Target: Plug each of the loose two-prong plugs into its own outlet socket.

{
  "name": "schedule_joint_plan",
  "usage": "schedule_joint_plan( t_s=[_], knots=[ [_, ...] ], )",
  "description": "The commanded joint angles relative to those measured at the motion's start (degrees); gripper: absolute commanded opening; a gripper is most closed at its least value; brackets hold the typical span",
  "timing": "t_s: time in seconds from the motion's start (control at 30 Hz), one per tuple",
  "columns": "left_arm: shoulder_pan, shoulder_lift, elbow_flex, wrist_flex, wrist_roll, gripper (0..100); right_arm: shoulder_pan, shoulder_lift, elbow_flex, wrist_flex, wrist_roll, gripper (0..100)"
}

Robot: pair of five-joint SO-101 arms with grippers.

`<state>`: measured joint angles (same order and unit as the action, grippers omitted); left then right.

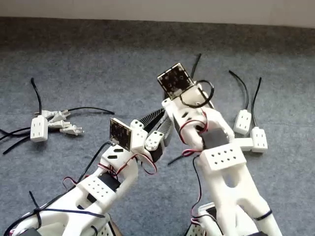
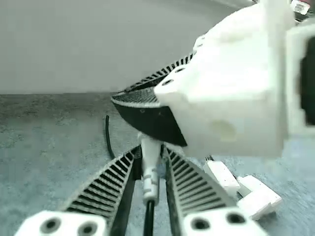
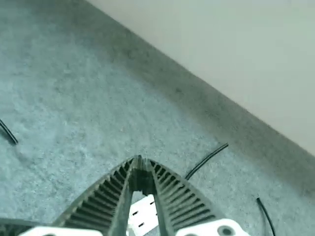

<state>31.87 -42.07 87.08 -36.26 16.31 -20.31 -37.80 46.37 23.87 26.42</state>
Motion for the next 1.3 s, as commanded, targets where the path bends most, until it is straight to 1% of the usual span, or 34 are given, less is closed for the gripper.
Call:
schedule_joint_plan(
  t_s=[0.0,0.13,0.27,0.57,0.63,0.67,0.73,0.77,0.87,0.93,1.0,1.07,1.17,1.27],
  knots=[
    [0.4,-0.3,-0.5,-1.0,0.0,1,4.9,5.8,-2.4,0.1,0.3,0.8],
    [0.4,-0.3,-0.5,-1.0,0.0,1,9.4,10.2,-2.3,0.1,0.3,0.8],
    [0.4,-0.3,-0.5,-1.0,0.0,1,12.4,11.2,-2.9,0.1,0.3,0.8],
    [0.4,0.0,-0.5,-1.0,0.0,1,13.0,-0.1,-10.0,0.8,0.3,0.8],
    [0.3,0.0,-1.0,-0.4,0.0,1,13.0,-3.2,-11.6,4.4,0.3,0.8],
    [0.3,0.0,-1.4,1.4,0.0,1,13.0,-4.5,-12.5,7.1,0.3,0.8],
    [-0.6,0.0,-4.7,7.8,0.3,1,13.0,-6.7,-13.4,13.3,0.3,0.8],
    [-1.5,0.1,-7.3,12.9,1.5,1,13.1,-7.7,-13.4,16.2,0.3,0.8],
    [-5.8,1.1,-18.5,31.6,9.1,1,15.0,-10.4,-11.1,23.9,-0.5,0.8],
    [-8.4,4.4,-26.9,42.1,12.8,1,17.6,-11.7,-8.1,25.6,-4.6,0.8],
    [-10.1,9.4,-34.2,47.7,14.3,1,21.6,-13.0,-4.0,25.5,-9.9,0.8],
    [-10.8,15.0,-40.5,51.4,16.1,1,24.1,-14.1,-0.3,25.4,-14.1,0.8],
    [-10.7,22.4,-49.5,57.0,19.4,1,25.4,-16.0,6.3,25.5,-17.2,0.8],
    [-10.6,29.2,-61.1,66.4,22.6,1,25.2,-18.3,14.8,24.7,-20.6,0.8]
  ],
)
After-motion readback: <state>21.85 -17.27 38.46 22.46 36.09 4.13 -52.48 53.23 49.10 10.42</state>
